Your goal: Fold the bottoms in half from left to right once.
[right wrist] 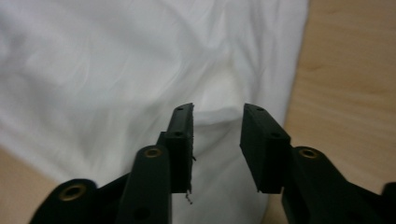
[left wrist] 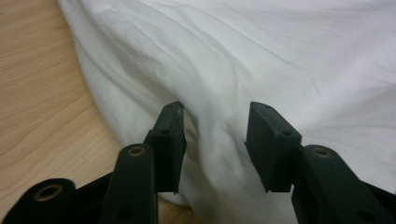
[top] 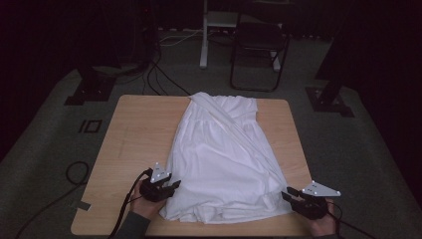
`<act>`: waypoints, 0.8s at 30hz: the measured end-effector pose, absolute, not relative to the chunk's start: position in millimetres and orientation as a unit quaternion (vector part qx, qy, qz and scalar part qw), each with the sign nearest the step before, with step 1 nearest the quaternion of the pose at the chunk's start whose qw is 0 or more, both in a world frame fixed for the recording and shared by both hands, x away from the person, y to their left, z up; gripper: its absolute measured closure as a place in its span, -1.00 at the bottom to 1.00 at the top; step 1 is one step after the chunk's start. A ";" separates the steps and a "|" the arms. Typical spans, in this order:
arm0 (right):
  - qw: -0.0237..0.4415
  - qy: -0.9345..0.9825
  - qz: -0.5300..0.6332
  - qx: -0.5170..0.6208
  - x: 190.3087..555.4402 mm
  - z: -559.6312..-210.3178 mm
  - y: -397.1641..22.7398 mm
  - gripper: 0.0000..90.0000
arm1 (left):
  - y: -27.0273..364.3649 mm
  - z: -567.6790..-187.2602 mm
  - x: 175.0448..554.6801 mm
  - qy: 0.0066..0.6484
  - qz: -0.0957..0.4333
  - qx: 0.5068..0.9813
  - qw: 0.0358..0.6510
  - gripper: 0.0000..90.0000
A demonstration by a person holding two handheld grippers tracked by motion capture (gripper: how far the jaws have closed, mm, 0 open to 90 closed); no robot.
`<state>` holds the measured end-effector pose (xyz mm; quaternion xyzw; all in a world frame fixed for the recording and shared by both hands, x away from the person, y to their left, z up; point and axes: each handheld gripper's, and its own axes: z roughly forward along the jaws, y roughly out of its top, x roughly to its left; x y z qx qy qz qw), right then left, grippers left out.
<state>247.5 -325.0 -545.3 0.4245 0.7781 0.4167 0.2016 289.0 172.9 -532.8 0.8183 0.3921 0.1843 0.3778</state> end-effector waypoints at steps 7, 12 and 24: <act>0.207 0.778 0.419 0.420 291.8 -542.2 -302.0 0.29 | 181.6 -531.0 307.1 0.414 0.205 0.806 0.371 0.10; 0.208 0.784 0.414 0.414 328.1 -542.1 -281.7 0.28 | 195.1 -527.9 331.9 0.435 0.221 0.793 0.364 0.00; 0.212 0.781 0.394 0.437 401.7 -545.0 -255.3 0.22 | 202.0 -534.3 389.2 0.493 0.199 0.770 0.352 0.01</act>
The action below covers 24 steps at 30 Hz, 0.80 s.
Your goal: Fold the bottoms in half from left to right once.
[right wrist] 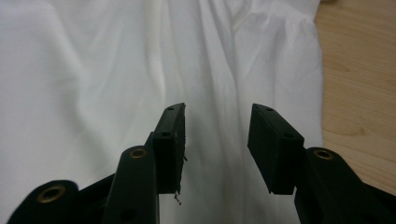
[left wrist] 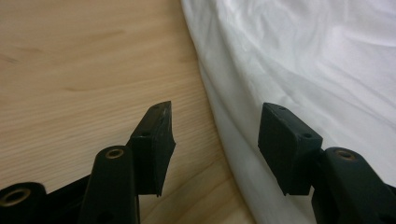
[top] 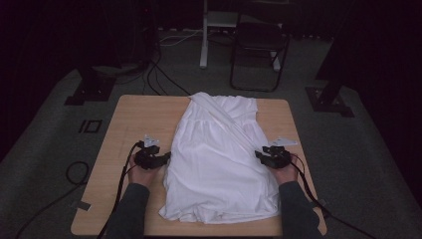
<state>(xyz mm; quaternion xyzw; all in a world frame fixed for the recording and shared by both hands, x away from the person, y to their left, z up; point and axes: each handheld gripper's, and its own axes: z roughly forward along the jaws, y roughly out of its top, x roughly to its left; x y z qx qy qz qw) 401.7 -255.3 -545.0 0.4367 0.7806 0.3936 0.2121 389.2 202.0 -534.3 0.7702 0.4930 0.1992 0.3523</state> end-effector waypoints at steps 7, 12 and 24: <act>0.206 0.786 0.368 0.452 419.3 -556.2 -248.4 0.59 | 187.2 -548.2 399.7 0.486 0.155 0.783 0.357 -0.07; 0.263 0.758 0.383 0.457 410.2 -540.8 -257.3 0.96 | 180.7 -550.4 402.2 0.478 0.152 0.794 0.344 0.09; 0.249 0.752 0.342 0.505 426.5 -565.0 -268.6 0.97 | 186.2 -549.9 389.8 0.471 0.206 0.797 0.317 0.93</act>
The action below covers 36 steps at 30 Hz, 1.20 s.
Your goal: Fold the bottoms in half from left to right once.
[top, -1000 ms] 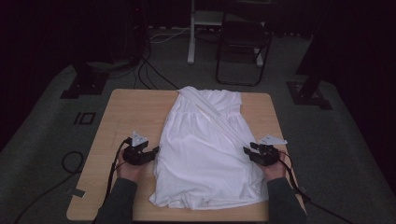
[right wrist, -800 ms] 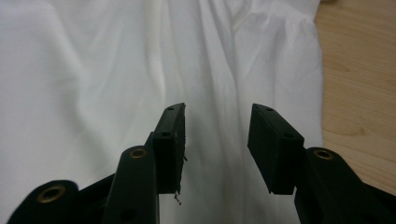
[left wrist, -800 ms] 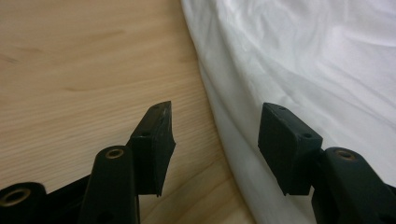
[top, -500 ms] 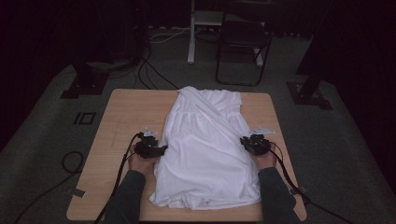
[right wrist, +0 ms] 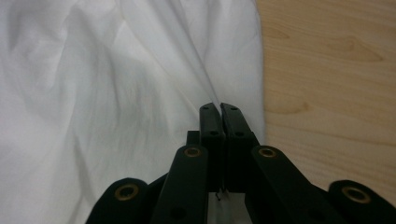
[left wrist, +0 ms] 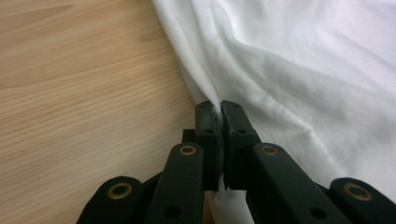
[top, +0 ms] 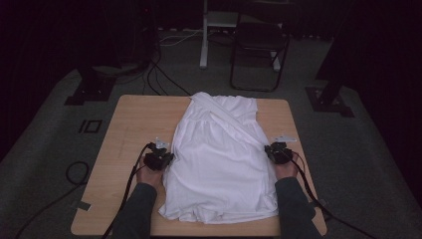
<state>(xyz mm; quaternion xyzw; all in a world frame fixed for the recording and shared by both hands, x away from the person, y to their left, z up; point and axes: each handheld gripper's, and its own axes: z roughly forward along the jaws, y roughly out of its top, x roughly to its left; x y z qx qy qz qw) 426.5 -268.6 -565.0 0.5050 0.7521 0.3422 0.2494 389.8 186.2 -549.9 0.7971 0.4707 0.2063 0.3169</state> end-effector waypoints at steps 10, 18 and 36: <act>0.233 0.749 0.356 0.507 391.2 -567.4 -276.9 0.98 | 220.3 -553.4 354.8 0.485 0.231 0.780 0.321 0.95; 0.213 0.758 0.360 0.500 356.0 -567.6 -279.5 0.98 | 251.0 -549.1 317.3 0.513 0.230 0.769 0.305 0.95; 0.213 0.766 0.408 0.448 365.7 -543.0 -261.8 0.15 | 255.4 -525.9 333.3 0.491 0.244 0.758 0.353 0.18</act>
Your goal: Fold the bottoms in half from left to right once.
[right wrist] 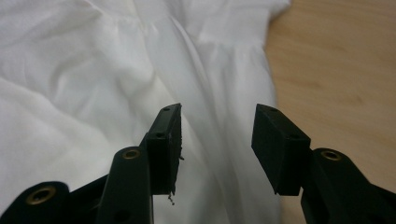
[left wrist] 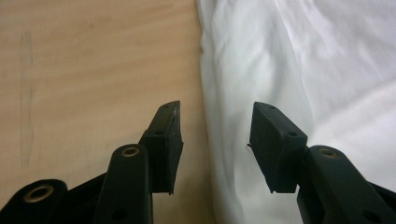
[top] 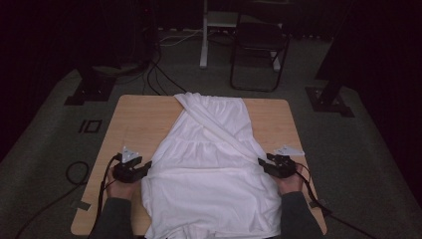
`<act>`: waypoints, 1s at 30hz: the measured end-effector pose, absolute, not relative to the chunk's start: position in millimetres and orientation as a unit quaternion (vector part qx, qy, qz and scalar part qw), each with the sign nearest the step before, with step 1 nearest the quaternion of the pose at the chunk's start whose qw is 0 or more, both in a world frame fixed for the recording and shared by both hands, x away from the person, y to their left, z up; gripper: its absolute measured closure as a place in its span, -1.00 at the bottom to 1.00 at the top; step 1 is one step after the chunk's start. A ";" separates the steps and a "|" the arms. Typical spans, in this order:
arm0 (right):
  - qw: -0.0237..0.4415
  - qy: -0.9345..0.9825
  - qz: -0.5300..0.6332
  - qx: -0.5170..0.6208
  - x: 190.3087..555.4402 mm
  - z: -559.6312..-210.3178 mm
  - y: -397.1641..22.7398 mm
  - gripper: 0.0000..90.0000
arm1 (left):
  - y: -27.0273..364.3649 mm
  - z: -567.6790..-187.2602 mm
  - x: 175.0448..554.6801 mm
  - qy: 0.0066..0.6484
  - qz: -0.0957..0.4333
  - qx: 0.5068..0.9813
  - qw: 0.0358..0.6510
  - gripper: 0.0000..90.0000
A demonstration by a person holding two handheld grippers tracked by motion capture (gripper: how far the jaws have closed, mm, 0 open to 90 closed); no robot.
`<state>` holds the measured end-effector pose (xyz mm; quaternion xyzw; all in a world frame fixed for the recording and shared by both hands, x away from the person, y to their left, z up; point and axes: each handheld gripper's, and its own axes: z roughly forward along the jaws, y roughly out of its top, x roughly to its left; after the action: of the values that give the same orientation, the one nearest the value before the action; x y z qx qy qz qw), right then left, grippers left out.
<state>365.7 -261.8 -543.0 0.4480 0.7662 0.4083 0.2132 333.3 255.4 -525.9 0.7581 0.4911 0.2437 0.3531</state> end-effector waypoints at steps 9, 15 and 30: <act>0.202 0.798 0.399 0.406 405.9 -540.8 -219.5 0.11 | 227.6 -528.0 393.4 0.482 0.223 0.778 0.335 0.10; 0.196 0.819 0.367 0.396 427.2 -547.7 -195.9 0.06 | 215.9 -542.3 410.5 0.496 0.198 0.782 0.322 0.21; 0.211 0.766 0.355 0.493 442.0 -553.1 -241.0 0.95 | 242.7 -548.0 394.1 0.523 0.215 0.758 0.324 1.00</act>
<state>442.0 -241.0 -553.1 0.4933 0.7655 0.3549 0.2114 394.1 242.7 -548.0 0.7584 0.5227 0.2154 0.3242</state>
